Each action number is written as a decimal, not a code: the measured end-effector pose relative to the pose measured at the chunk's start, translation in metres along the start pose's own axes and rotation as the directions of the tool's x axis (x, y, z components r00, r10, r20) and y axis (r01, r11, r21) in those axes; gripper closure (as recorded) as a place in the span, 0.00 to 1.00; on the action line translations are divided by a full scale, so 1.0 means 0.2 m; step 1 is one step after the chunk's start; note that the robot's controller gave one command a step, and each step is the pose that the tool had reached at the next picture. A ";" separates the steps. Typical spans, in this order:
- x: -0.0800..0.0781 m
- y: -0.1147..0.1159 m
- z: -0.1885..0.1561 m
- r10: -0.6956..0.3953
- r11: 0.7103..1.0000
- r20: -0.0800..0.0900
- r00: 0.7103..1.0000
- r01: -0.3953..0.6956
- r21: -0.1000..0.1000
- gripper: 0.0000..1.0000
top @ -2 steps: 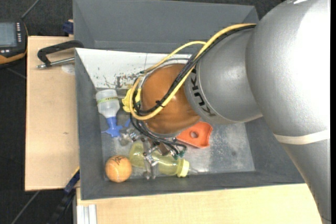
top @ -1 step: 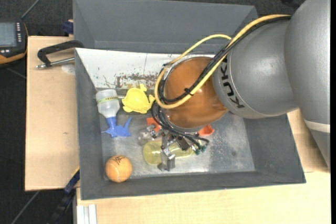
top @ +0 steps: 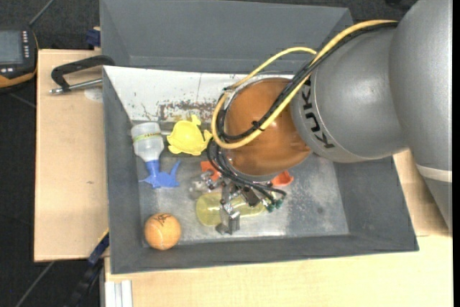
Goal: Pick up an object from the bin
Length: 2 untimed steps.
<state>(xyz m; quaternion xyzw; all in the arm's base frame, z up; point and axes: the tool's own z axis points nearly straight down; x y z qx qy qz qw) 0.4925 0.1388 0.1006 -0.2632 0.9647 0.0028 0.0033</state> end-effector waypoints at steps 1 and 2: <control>-0.02 0.00 -0.27 -0.007 1.000 -0.001 1.000 0.007 -0.002 1.00; -0.01 -0.01 -0.24 -0.013 1.000 0.002 1.000 0.013 -0.002 1.00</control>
Offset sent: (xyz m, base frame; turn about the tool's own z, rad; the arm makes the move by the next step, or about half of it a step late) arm 0.0011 -0.0043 0.0338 -0.0166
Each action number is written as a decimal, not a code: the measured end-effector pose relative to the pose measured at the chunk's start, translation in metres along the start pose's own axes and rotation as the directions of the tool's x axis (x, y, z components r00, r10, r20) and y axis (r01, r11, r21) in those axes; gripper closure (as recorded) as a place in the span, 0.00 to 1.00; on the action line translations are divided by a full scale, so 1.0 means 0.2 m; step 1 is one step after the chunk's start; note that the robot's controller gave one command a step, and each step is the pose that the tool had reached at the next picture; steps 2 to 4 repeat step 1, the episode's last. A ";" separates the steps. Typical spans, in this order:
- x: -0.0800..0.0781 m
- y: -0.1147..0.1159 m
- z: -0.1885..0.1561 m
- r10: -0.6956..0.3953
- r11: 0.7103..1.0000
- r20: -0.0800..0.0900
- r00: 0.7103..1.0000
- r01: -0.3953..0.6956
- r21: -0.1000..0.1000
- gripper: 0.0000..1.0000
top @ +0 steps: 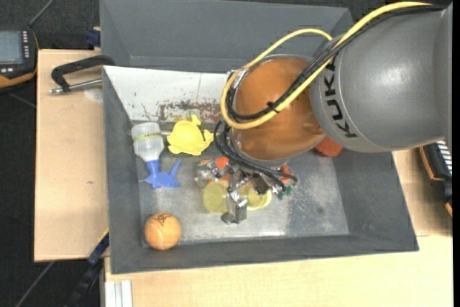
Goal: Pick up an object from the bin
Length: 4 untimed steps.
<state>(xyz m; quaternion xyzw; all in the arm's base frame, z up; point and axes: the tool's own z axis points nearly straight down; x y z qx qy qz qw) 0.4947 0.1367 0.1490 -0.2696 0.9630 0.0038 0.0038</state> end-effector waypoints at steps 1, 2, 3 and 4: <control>0.01 0.00 0.08 -0.002 1.000 -0.002 1.000 0.002 -0.001 1.00; 0.01 0.00 0.08 -0.002 1.000 -0.002 1.000 0.002 -0.001 1.00; 0.01 0.00 0.08 -0.002 1.000 -0.002 1.000 0.002 -0.001 1.00; 0.01 0.00 0.08 -0.002 1.000 -0.002 1.000 0.002 -0.001 1.00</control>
Offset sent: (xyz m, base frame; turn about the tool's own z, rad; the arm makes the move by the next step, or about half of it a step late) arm 0.0059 -0.0104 0.0419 -0.0003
